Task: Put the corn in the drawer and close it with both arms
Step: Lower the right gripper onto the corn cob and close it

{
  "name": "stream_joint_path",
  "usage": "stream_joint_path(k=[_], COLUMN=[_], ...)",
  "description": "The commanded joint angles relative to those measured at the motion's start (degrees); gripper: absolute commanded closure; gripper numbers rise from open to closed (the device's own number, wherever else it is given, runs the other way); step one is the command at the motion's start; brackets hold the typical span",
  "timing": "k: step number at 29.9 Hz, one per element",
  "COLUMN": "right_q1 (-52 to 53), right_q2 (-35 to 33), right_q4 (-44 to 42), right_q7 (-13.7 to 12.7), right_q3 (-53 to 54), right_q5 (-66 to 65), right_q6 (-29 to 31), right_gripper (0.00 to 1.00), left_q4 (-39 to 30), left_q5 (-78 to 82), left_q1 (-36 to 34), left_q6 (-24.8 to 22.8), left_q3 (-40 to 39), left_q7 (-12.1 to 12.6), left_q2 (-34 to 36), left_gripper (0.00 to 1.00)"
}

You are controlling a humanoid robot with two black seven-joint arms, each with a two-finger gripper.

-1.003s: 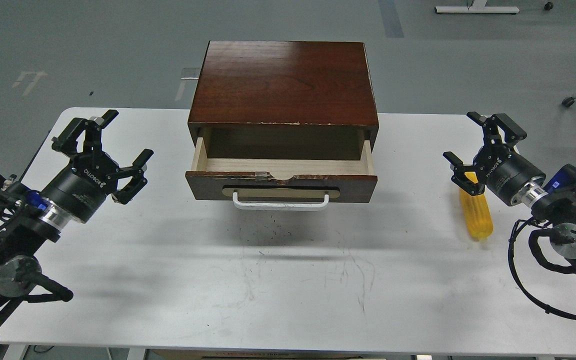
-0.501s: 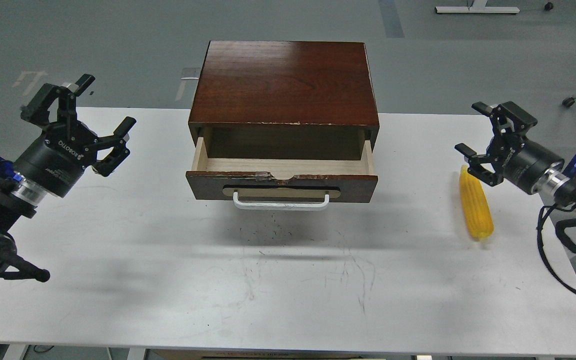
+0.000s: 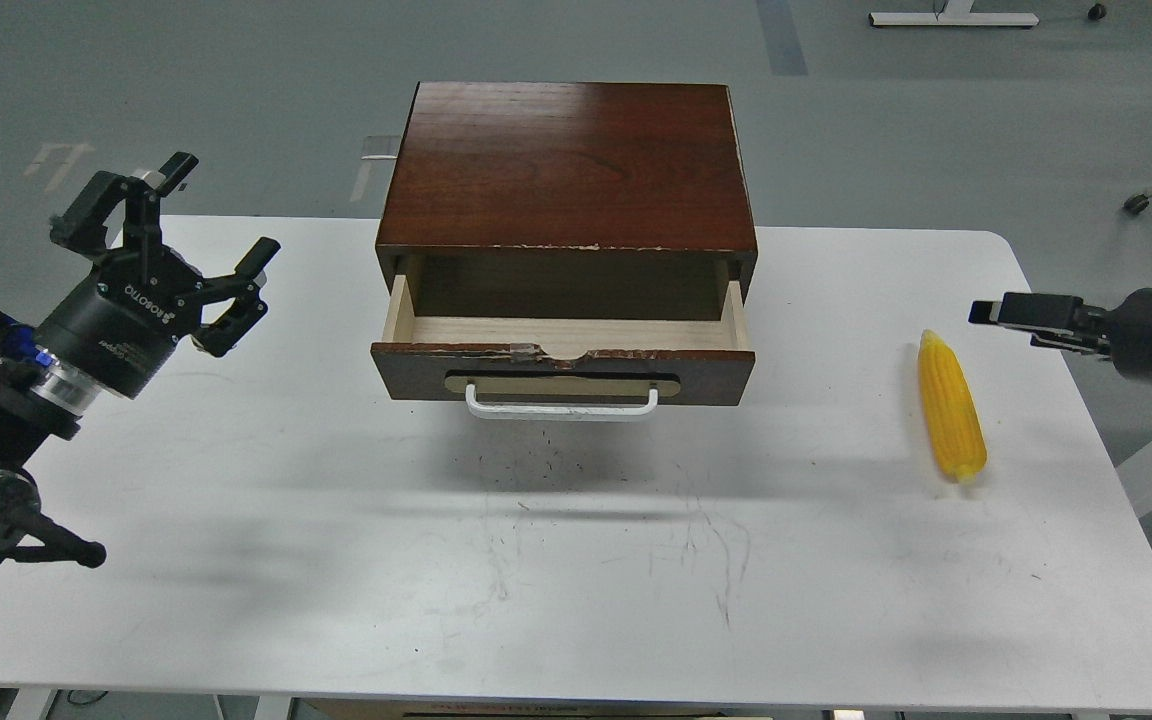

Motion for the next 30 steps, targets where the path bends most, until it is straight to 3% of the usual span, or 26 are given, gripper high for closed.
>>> stream_joint_path(k=[1,19,22,25,27,30], right_q1=[0.67,-0.12,-0.38,-0.56,-0.47,-0.65], right_q2=[0.61,10.54,12.04,12.04,12.12,12.12], right_q4=[-0.51,-8.95,-9.39,-9.39,-9.30,-9.22], right_q7=[-0.01,-0.01,-0.01,-0.01,-0.01,-0.01], right_q3=[-6.78,-11.10,-11.19,-11.98,-13.65,-14.09], right_q5=[-2.72,-2.55,-2.55,-2.55,-2.55,-2.55], right_q6=[-3.99,-5.76,-5.85,-5.85,-5.85,-5.85], right_gripper=[0.00,0.04,0.09,0.17,0.30,0.35], left_q4=[0.00,-0.27,-0.27,-0.27,-0.27,-0.27], left_q5=[0.00,0.00,0.00,0.00,0.00,0.00], left_q1=[0.03,0.64,0.64,0.64,0.64,0.64], left_q6=[0.01,0.01,0.01,0.01,0.01,0.01], left_q3=[-0.01,0.08,0.08,-0.01,-0.01,-0.01], left_q7=[0.00,0.00,0.00,0.00,0.00,0.00], left_q2=[0.08,-0.19,-0.19,-0.19,-0.27,-0.45], left_gripper=[0.01,0.01,0.01,0.01,0.01,0.01])
